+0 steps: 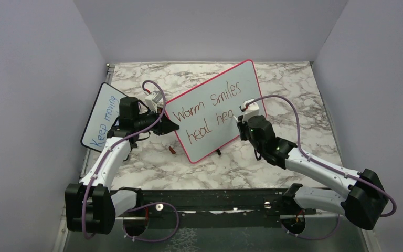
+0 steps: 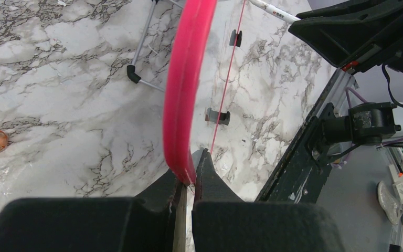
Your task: Write a sentence on the whiteboard
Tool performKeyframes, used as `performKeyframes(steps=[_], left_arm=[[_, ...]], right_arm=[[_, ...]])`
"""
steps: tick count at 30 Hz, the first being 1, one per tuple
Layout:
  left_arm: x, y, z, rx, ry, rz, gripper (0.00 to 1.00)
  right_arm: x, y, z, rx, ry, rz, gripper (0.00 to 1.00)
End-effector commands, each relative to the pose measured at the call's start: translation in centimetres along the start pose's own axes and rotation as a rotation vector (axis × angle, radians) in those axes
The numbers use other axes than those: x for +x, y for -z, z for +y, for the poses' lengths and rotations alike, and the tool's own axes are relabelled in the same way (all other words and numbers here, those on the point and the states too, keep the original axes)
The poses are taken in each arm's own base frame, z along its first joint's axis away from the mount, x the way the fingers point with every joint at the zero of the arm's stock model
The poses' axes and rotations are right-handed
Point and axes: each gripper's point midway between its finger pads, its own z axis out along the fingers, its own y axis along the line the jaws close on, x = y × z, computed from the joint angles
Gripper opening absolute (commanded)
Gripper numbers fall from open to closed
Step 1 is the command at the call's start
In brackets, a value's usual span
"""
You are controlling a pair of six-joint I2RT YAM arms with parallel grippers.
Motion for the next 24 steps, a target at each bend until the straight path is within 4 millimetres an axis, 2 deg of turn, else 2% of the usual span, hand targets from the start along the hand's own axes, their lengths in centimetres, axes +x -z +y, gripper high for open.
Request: performKeyframes(steps=[1, 14, 24], left_arm=[[0.9, 0.4, 4.3, -0.193, -0.039, 0.023, 0.0], [0.9, 0.4, 4.2, -0.189, -0.038, 0.024, 0.0], [0.9, 0.4, 4.2, -0.188, -0.039, 0.024, 0.0]], right_arm=[[1.6, 0.4, -0.3, 0.004, 0.002, 0.049, 0.01], [1.0, 0.2, -1.6, 0.085, 0.003, 0.024, 0.0], [-2.0, 0.8, -1.0, 0.035, -0.025, -0.08, 0.0]])
